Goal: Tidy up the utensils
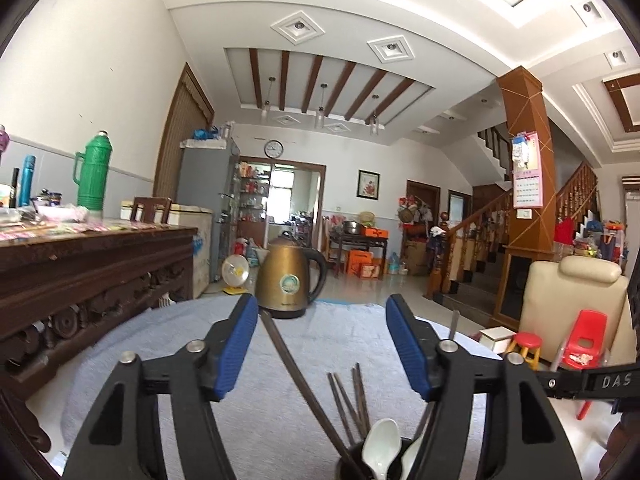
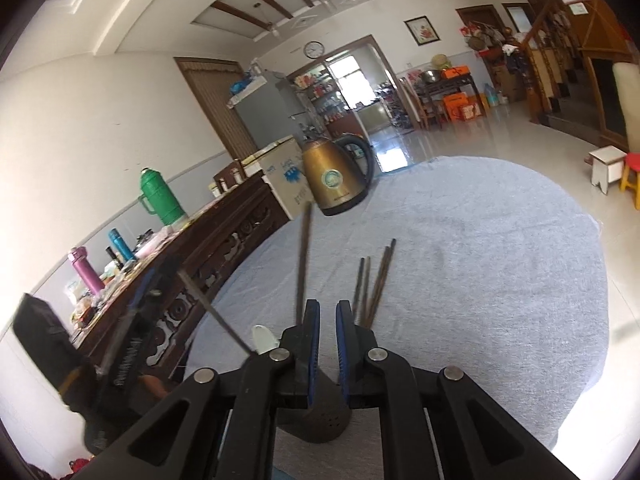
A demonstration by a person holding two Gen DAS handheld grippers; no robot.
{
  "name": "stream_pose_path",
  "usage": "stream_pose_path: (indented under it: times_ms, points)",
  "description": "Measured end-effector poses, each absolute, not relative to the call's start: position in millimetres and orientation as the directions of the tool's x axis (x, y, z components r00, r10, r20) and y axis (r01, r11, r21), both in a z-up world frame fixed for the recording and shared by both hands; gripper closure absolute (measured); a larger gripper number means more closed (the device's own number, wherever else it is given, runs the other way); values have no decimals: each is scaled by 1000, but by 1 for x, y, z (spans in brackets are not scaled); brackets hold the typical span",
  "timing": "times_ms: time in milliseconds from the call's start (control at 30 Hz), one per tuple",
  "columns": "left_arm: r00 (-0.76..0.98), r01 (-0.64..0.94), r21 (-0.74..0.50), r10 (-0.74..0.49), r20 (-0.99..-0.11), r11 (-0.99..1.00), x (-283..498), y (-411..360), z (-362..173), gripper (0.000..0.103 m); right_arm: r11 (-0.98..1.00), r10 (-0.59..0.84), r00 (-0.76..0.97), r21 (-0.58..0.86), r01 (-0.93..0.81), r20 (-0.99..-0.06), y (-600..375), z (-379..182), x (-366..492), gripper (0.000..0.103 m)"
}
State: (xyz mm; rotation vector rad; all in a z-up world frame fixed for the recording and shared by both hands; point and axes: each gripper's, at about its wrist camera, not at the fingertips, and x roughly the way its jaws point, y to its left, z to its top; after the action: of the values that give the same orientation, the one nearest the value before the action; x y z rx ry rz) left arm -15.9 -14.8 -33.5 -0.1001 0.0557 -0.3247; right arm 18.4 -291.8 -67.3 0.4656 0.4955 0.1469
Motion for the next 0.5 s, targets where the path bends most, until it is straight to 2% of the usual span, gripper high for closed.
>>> stream_pose_path:
  times_ms: [100, 267, 500]
  points:
    - [958, 277, -97, -282, -44, 956, -14, -6, -27, 24, 879, 237, 867, 478, 2, -439, -297, -72, 21, 93]
    - [970, 226, -114, -235, -68, 967, -5, 15, -21, 17, 878, 222, 861, 478, 28, -458, -301, -76, 25, 93]
    - [972, 132, -219, -169, -163, 967, 23, 67, -26, 16, 858, 222, 837, 508, 75, -500, -309, -91, 35, 93]
